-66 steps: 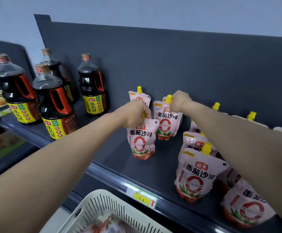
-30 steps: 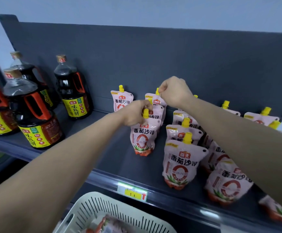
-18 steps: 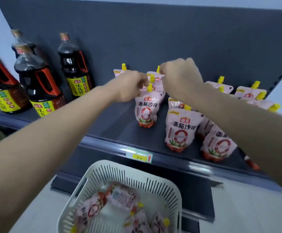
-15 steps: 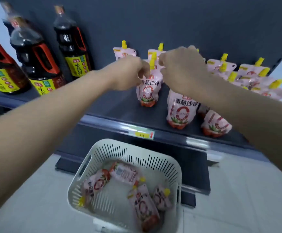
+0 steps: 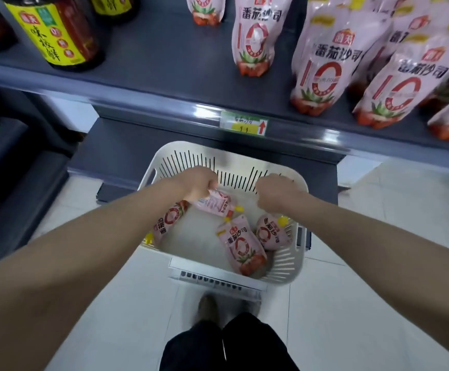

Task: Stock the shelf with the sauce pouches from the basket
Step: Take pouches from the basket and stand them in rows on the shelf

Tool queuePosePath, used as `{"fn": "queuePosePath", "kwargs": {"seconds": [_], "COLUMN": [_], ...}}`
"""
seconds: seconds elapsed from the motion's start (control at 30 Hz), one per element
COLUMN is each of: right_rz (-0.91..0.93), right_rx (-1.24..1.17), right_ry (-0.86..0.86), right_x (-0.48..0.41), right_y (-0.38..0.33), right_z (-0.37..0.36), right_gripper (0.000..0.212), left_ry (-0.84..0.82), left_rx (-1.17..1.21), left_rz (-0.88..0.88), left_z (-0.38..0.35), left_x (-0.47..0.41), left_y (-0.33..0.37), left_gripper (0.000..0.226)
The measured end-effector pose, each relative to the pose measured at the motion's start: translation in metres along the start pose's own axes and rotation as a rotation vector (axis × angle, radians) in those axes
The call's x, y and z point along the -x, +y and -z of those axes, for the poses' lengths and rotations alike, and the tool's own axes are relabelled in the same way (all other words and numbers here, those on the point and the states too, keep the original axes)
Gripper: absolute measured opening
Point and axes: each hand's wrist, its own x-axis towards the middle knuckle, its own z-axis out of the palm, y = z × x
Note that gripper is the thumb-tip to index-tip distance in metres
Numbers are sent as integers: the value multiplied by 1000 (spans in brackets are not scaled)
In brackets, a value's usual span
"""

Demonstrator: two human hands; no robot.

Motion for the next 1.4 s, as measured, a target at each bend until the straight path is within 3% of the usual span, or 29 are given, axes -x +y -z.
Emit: {"fn": "queuePosePath", "kwargs": {"seconds": [0.13,0.27,0.47,0.57,0.67,0.77,0.83,0.93,1.17,1.27,1.4], "right_rz": [-15,13,28,16,-2,-24,-43,-49,-2,18,82], "right_rx": [20,27,49,50,65,24,-9,-20,-3,1,82], "right_ry": [-125,-184,-236,-288,-330,-267,-191,-91,96,181,314], "right_x": [-15,-28,-39,-41,-40,-39,-41,-40,-12,9,45], "right_y": [12,20,28,30,30,33,33,31,25,19,10], "right_z": [-38,-64,-76,-74,-78,-80,-78,-71,-16,24,82], "right_gripper": [16,13,14,26,3,24,22,17,12,11,16], "left_ry": [-13,-80,-24,83,94,99,108,150,259,249,372], "left_rx": [-49,-23,-343,-421,-480,-470,-424,-131,351,432,357], "left_rz": [7,10,30,-18,-55,-44,-47,28,181,144,101], "left_z": [-44,-83,-132,-142,-147,-146,-142,-123,-46,-19,37], "left_x": [-23,-56,-93,-105,-111,-112,-111,-106,-58,-24,26], "left_y": [-12,-7,-16,-18,-15,-12,-11,-5,-3,10,37], "left_gripper": [52,47,79,67,56,49,43,36,39,32,30]}}
